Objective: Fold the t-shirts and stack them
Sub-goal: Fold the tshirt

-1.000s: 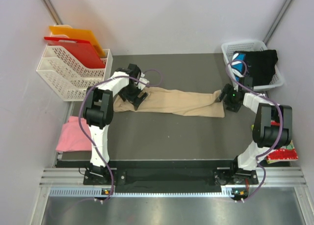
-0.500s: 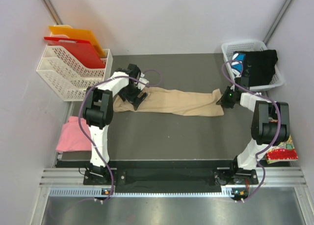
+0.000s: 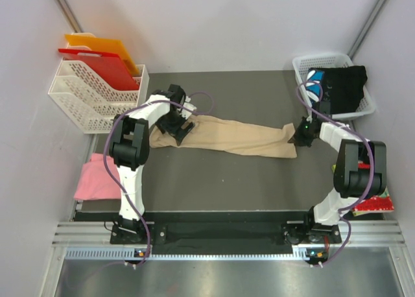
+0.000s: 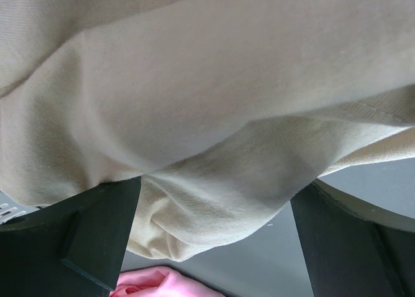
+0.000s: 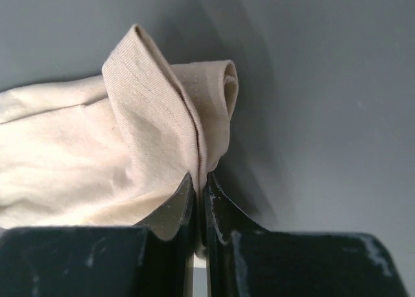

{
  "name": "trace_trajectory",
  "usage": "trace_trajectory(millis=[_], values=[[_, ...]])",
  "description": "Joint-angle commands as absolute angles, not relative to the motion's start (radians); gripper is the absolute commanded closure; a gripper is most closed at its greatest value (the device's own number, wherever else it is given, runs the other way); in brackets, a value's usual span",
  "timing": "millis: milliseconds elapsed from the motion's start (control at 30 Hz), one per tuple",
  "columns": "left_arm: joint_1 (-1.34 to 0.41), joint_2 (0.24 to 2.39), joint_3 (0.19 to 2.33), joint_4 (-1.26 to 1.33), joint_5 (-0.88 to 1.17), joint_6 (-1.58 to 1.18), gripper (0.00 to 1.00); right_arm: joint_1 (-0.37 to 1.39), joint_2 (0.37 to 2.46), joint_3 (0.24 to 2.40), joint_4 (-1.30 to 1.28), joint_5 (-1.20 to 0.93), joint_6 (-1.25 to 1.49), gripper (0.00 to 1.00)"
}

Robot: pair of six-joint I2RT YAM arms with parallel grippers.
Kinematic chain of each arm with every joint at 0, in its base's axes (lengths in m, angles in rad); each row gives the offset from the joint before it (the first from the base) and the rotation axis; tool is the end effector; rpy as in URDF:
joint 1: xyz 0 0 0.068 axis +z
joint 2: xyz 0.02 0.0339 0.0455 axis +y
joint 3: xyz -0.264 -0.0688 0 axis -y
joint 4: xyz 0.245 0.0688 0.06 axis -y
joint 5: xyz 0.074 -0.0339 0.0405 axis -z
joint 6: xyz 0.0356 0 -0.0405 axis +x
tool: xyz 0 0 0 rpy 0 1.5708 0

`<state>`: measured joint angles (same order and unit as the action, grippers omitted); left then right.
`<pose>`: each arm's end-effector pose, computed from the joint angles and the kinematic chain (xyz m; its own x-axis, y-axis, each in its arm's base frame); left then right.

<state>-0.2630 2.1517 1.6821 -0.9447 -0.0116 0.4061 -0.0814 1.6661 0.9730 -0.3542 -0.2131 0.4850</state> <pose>0.4130 -0.1108 0.1686 -0.7742 0.6175 -0.1387 0.6140 0.7860 0.0721 0.3258 -0.0190 0.1717 -0.7757 0.5205 -0.3569 0.3795 0.8366 0.3951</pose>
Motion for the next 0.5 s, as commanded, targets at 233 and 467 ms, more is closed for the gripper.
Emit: trace_trajectory(millis=[233,467], values=[[-0.236,2.125,1.807,-1.291,0.221,0.488,0.01,-0.212,1.611,1.046,-0.607,-0.080,0.434,1.00],[-0.235,2.060,1.966,-1.410,0.319,0.502,0.01,-0.224,1.620,1.046,-0.633,-0.029,0.408,1.00]])
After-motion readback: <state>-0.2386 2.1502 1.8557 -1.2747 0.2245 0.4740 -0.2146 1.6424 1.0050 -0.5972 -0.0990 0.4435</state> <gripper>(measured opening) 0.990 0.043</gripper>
